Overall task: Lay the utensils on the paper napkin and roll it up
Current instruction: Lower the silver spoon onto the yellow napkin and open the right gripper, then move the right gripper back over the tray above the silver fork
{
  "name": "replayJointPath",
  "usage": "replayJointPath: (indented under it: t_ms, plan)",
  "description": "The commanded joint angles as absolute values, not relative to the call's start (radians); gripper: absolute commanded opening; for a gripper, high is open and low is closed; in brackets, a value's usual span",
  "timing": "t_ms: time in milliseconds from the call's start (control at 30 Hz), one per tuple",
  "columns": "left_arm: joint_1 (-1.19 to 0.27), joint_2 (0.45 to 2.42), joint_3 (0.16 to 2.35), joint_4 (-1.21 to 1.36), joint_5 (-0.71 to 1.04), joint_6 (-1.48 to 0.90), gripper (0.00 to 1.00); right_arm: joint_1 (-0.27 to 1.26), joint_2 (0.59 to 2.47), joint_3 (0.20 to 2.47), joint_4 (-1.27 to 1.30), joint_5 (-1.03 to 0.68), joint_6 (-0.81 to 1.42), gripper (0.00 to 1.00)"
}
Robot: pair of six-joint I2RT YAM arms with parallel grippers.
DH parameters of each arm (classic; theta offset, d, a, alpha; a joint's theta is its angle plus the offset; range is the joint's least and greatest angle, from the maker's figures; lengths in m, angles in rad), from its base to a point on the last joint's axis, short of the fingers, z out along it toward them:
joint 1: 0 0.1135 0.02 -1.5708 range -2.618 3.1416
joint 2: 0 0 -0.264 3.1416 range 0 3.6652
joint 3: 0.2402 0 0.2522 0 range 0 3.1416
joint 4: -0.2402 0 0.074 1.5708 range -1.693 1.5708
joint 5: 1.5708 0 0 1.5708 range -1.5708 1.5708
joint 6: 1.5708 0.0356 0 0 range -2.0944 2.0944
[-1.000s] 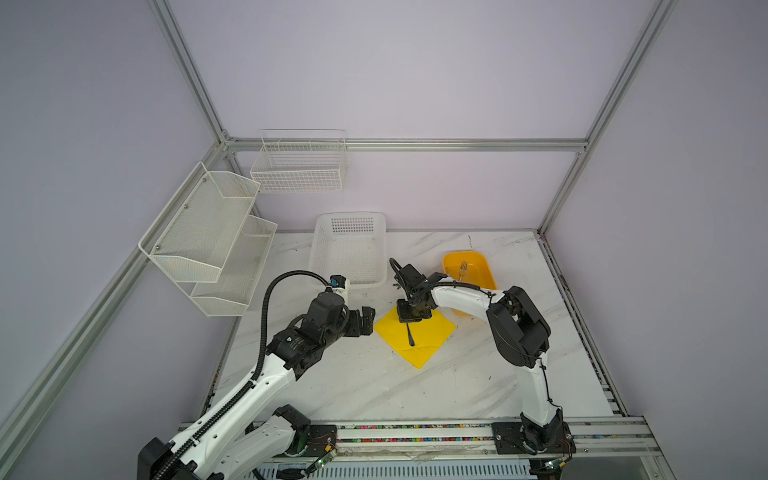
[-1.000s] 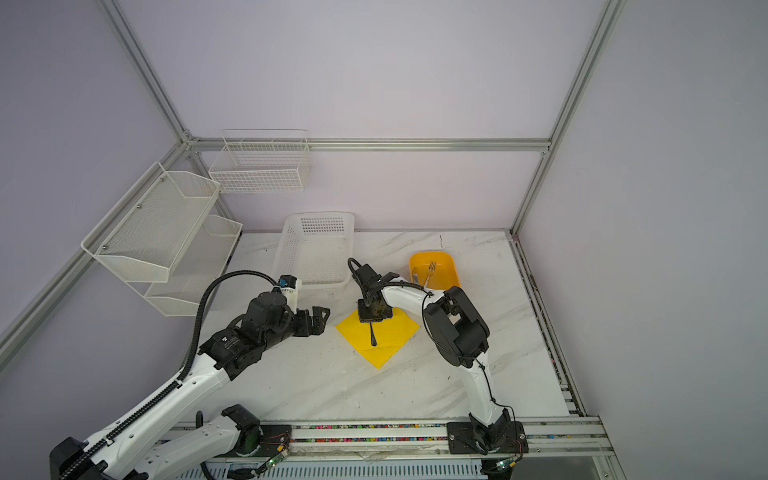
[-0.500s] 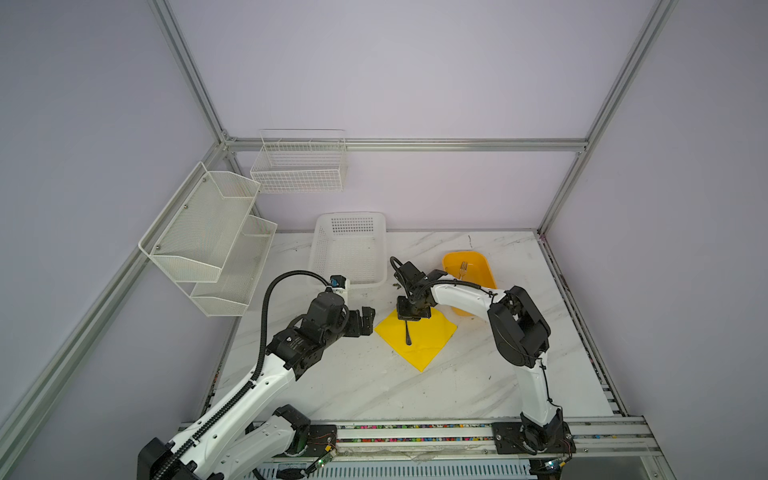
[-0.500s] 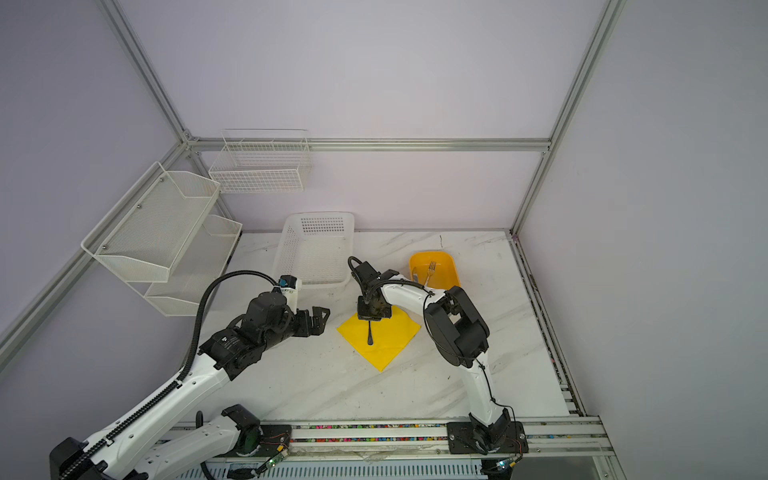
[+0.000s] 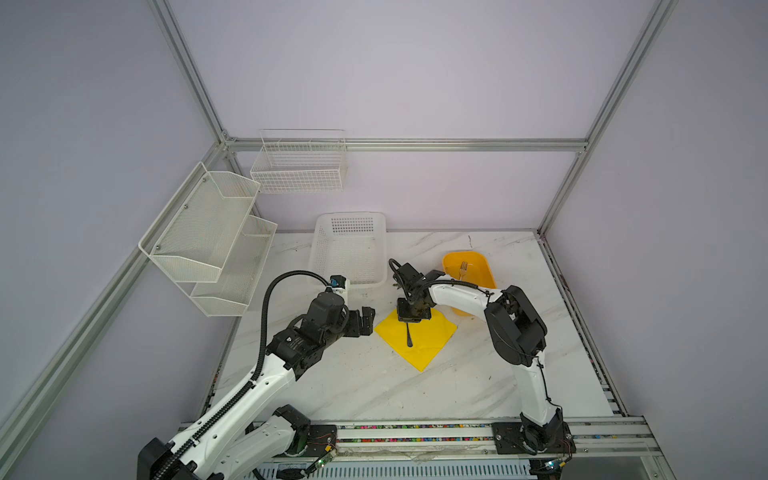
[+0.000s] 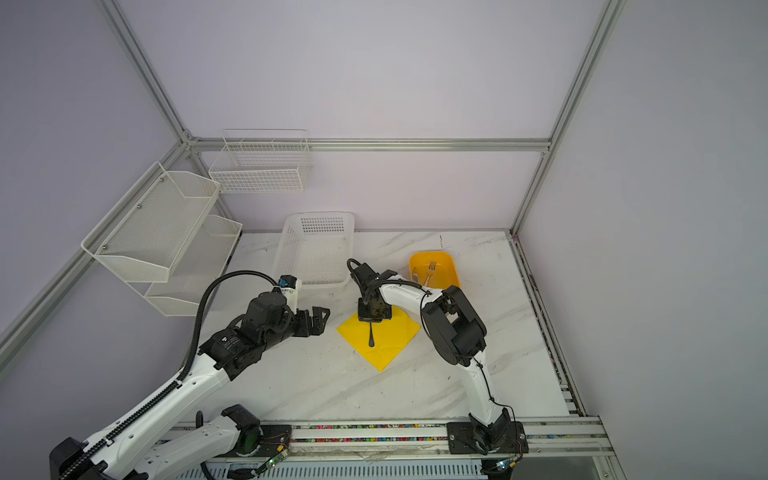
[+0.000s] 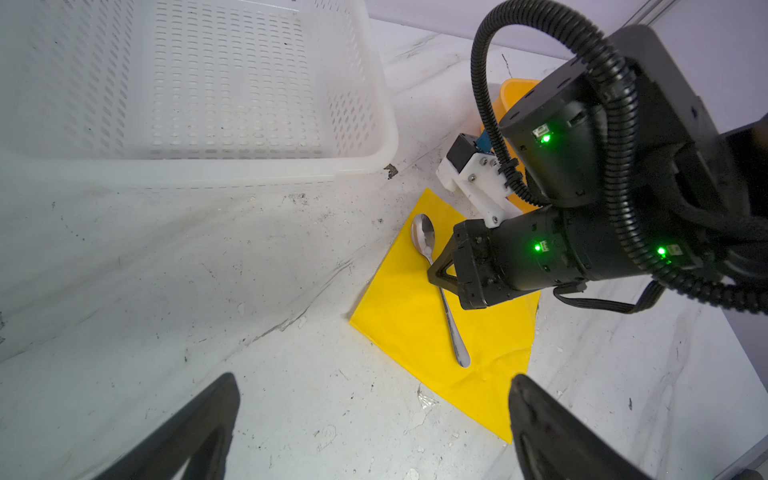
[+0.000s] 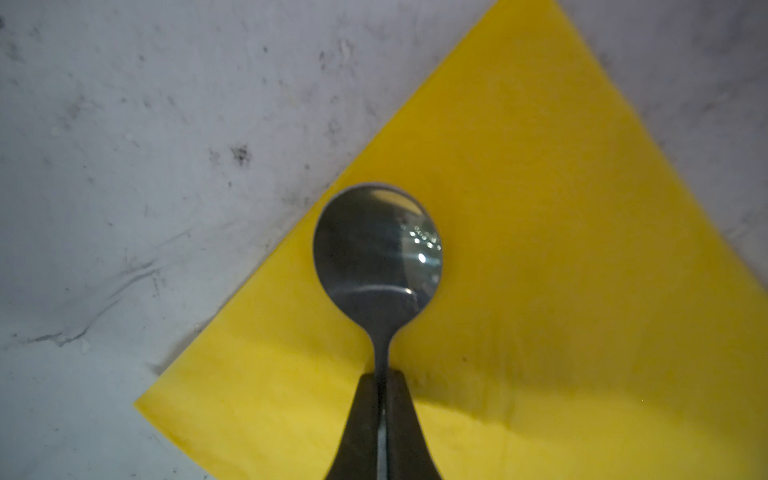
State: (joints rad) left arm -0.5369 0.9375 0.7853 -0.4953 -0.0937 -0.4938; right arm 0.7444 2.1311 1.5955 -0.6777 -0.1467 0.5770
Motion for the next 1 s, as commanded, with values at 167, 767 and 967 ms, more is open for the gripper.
replayJointPath:
  t_ms: [167, 767, 967]
  plan:
    - [-0.529, 0.916, 0.75, -0.48, -0.1, -0.483, 1.0, 0.753, 2.156, 1.613, -0.699, -0.161, 0.569, 0.1]
    - [-0.527, 0.944, 0.781, -0.474, -0.037, -0.469, 1.0, 0.749, 1.965, 1.618, -0.667, -0.05, 0.613, 0.24]
    - [-0.528, 0.992, 0.816, -0.45, 0.058, -0.458, 1.0, 0.648, 1.784, 1.554, -0.674, 0.122, 0.589, 0.29]
